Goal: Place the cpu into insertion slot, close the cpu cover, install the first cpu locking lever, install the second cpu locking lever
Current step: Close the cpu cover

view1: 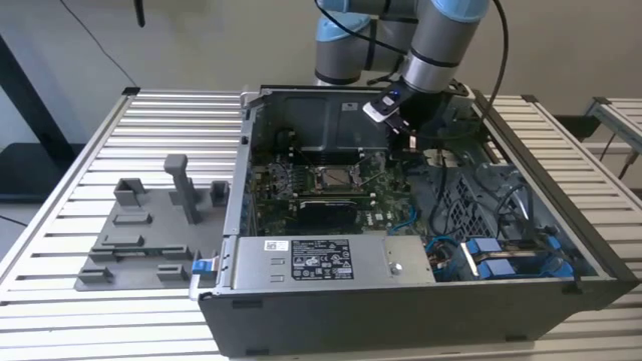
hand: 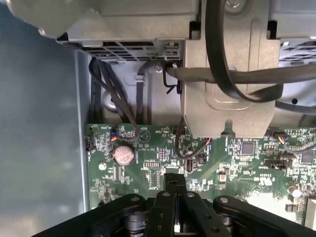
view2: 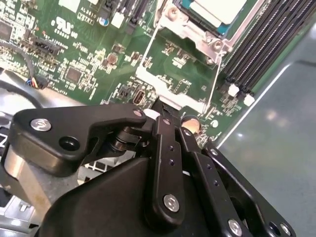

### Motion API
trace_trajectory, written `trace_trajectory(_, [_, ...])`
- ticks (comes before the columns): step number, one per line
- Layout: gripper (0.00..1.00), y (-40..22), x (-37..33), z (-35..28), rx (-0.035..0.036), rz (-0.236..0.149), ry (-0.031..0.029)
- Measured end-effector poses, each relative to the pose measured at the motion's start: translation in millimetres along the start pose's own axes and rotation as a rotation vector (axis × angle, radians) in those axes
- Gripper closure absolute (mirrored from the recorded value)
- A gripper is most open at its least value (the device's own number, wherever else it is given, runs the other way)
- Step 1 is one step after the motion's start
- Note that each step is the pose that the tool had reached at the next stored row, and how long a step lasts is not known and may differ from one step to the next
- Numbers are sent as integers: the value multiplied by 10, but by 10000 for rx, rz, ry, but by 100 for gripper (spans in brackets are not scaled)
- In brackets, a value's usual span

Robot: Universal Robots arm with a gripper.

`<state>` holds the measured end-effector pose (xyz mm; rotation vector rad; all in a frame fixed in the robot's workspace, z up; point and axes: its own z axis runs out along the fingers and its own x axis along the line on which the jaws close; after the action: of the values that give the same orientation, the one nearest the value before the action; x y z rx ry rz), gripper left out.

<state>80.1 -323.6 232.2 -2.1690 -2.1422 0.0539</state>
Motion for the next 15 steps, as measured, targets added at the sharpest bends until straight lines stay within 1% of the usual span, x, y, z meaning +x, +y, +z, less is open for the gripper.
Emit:
trace_trajectory(1, [89,-2,0,-4,56,2,4])
trace_trajectory(3, [89,-6,1,-23,128,4,14])
trace_trajectory(5, [89,-13,2,-51,170,4,35])
trace_trajectory(7, [89,-25,3,-81,196,2,67])
trace_trajectory(10, [89,-68,3,-104,222,-3,142])
trace_trajectory(12, [89,-104,3,-113,238,-9,205])
trace_trajectory(15, [89,-161,3,-132,251,-16,324])
